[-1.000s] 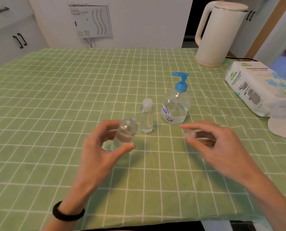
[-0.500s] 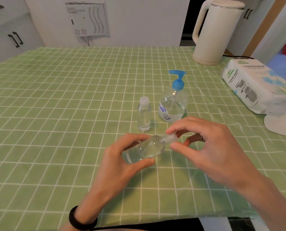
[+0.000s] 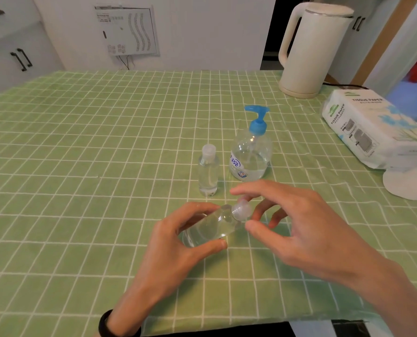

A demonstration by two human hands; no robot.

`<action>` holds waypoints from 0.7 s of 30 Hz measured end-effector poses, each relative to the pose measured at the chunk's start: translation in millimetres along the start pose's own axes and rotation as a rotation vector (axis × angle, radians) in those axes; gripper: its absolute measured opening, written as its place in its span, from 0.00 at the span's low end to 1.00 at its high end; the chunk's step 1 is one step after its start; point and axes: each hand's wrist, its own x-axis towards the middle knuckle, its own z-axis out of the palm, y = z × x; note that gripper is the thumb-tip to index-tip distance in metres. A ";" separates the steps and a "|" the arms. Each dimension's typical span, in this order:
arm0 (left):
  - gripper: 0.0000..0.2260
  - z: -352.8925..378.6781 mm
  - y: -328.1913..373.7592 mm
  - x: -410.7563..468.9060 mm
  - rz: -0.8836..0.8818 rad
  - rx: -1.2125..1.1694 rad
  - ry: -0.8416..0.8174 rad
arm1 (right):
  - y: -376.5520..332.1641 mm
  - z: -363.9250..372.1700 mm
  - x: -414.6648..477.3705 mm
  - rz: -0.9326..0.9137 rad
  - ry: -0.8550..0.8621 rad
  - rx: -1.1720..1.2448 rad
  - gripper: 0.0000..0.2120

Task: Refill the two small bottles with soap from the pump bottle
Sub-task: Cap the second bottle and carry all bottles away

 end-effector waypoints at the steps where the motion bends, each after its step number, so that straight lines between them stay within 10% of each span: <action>1: 0.23 0.1 0.5 0.1 0.000 0.000 0.000 | -0.1 1.3 0.7 0.001 0.000 -0.025 0.14; 21: 0.24 -1.2 5.7 -1.4 -0.017 0.065 -0.017 | -6.7 0.0 -1.0 0.167 -0.030 0.069 0.23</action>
